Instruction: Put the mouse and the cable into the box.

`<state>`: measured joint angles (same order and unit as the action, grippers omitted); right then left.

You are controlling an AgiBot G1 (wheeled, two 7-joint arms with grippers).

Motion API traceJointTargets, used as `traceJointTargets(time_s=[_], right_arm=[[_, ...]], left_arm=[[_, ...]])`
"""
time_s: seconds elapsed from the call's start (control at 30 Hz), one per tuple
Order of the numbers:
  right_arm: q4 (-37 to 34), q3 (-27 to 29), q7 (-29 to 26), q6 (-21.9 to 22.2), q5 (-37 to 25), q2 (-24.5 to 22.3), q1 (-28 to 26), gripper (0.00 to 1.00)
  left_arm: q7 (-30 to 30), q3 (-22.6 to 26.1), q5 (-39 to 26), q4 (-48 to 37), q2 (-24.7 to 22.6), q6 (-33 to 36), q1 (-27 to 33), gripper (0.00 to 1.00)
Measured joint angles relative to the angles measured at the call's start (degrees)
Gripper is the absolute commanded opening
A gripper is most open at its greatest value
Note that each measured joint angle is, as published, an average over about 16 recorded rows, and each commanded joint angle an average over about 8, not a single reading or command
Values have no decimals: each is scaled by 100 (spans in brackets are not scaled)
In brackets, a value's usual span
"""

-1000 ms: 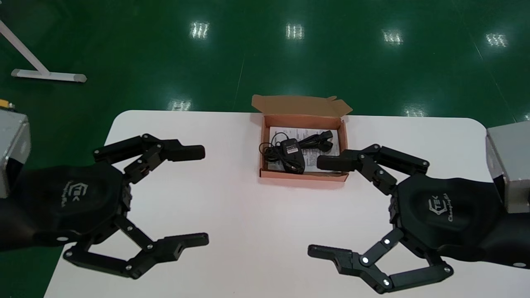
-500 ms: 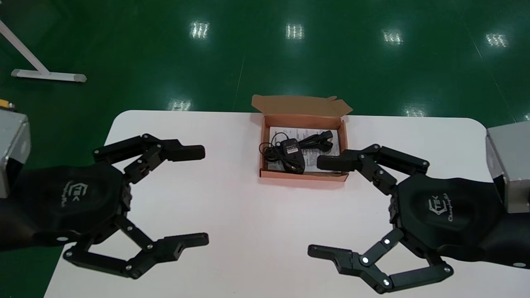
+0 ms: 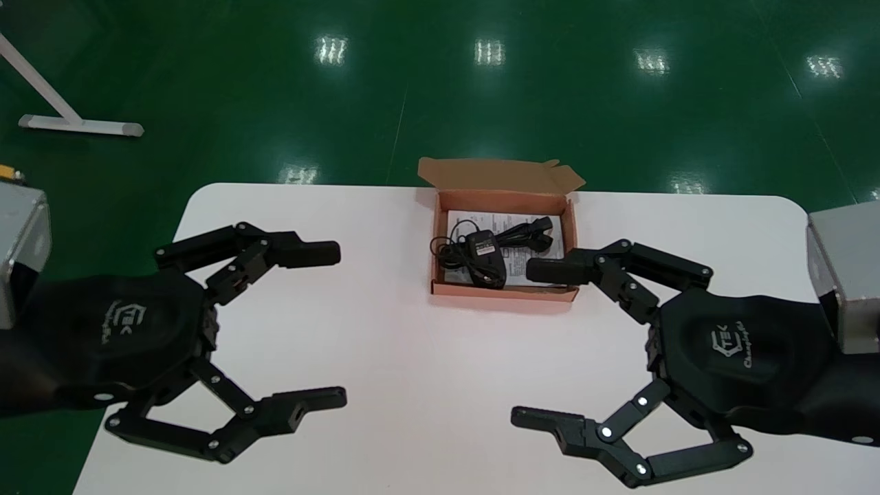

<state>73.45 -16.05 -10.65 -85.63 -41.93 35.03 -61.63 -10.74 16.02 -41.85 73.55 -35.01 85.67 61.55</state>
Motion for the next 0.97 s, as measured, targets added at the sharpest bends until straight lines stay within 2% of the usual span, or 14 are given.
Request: traceJointTargets(time_s=[0.97], right_arm=[[0, 0, 0, 0, 0, 0, 0, 100]], left_arm=[[0, 0, 0, 0, 0, 0, 0, 100]])
